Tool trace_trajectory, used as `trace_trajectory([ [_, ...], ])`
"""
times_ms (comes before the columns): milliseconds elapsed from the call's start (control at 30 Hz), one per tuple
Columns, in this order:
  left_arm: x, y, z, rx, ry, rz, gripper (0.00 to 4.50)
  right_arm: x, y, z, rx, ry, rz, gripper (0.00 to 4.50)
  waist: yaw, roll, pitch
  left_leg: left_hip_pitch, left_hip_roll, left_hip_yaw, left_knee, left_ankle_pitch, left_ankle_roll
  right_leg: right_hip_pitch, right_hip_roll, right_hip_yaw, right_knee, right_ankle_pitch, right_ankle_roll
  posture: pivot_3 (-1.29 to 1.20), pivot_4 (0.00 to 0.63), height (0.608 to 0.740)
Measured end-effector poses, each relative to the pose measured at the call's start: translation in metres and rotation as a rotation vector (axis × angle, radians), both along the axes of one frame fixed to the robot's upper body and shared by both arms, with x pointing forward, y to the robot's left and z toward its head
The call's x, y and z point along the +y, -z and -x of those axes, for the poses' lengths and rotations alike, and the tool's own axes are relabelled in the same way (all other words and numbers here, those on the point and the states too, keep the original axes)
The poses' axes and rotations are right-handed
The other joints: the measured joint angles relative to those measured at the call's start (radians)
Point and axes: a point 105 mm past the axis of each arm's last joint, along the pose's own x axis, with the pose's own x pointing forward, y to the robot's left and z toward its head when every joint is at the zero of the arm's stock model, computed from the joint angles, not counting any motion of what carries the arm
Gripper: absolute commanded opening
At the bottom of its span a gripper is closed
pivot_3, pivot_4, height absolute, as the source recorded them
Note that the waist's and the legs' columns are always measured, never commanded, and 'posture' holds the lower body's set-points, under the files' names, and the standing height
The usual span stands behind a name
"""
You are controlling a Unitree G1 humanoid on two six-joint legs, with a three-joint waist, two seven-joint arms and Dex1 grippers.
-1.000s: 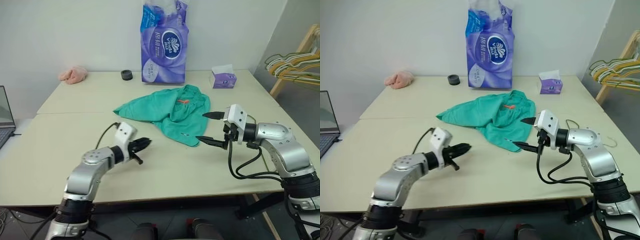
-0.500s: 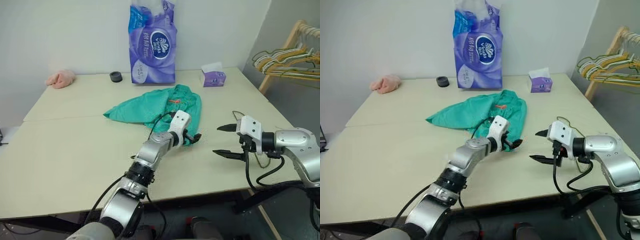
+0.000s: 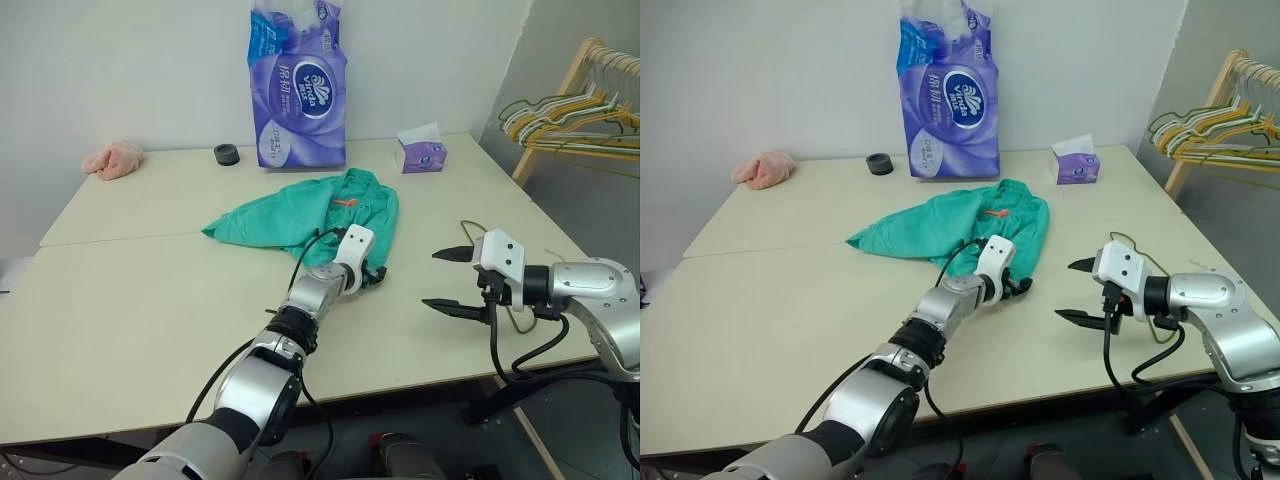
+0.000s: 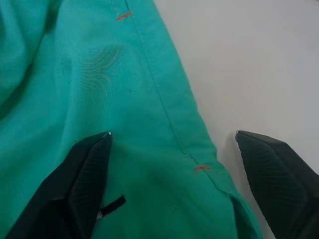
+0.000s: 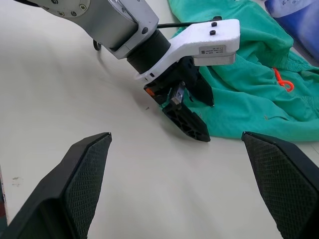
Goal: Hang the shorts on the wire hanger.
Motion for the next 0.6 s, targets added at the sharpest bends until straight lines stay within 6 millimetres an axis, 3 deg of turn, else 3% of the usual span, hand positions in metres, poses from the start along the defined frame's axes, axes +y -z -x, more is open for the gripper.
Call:
trace_trajectory([
  [333, 0.019, 0.003, 0.0, 0.012, -0.009, 0.025, 0.04, 0.001, -0.001, -0.001, -0.008, -0.003, -0.012, 4.5, 0.0, 0.0, 0.0, 0.0, 0.001, 0.0, 0.0, 0.0, 0.0, 0.0, 0.0, 0.0, 0.0, 0.0, 0.0, -0.17, 0.054, 0.74],
  [500, 0.031, 0.005, 0.017, 0.038, 0.067, 0.071, 0.04, 0.004, -0.003, -0.003, -0.023, -0.009, -0.025, 4.5, -0.003, 0.001, 0.0, 0.0, 0.002, 0.0, 0.0, 0.0, 0.0, 0.0, 0.0, 0.0, 0.001, 0.001, -0.001, -0.16, 0.056, 0.74],
  [600, 0.041, 0.006, 0.047, 0.068, 0.206, 0.076, 0.04, 0.008, -0.007, -0.006, -0.038, -0.014, -0.044, 4.5, -0.007, 0.001, -0.001, 0.0, 0.003, -0.001, -0.001, 0.0, 0.0, 0.0, 0.0, 0.0, 0.001, 0.001, -0.002, -0.15, 0.061, 0.74],
])
